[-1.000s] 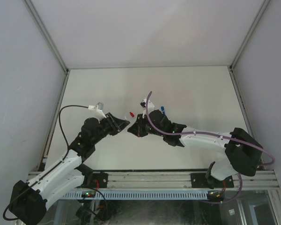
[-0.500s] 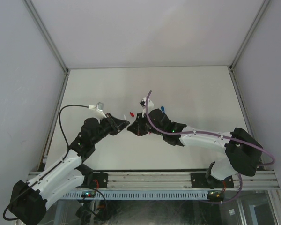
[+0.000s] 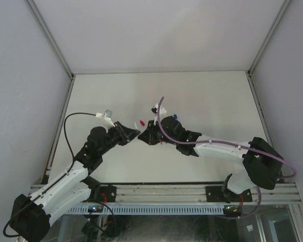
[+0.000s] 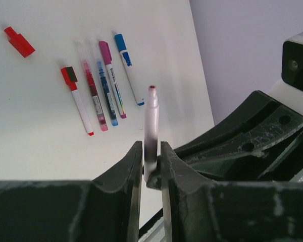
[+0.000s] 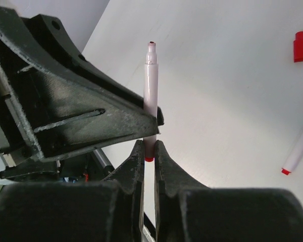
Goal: Insert the pens into the pen caps
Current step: Pick up the pen from the center of the board.
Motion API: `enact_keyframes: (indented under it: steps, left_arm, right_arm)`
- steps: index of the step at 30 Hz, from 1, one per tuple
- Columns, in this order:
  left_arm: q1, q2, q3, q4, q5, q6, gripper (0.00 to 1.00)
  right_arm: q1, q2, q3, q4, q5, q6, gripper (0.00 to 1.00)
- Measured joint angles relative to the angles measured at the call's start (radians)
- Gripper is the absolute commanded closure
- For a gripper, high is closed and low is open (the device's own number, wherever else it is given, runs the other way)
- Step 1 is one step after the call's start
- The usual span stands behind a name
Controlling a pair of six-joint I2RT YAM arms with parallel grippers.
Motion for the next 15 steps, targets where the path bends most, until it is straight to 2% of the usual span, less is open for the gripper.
enact_keyframes:
  steps: [8,15]
  left_arm:
    - [0.002,0.000,0.000,0.003,0.007,0.000,0.74]
    - [0.002,0.000,0.000,0.003,0.008,0.000,0.67]
  right_arm:
    - [-0.010,0.001,0.013,-0.002,0.003,-0.012,1.00]
    - [-0.009,0.001,0.015,-0.002,-0.016,-0.033,1.00]
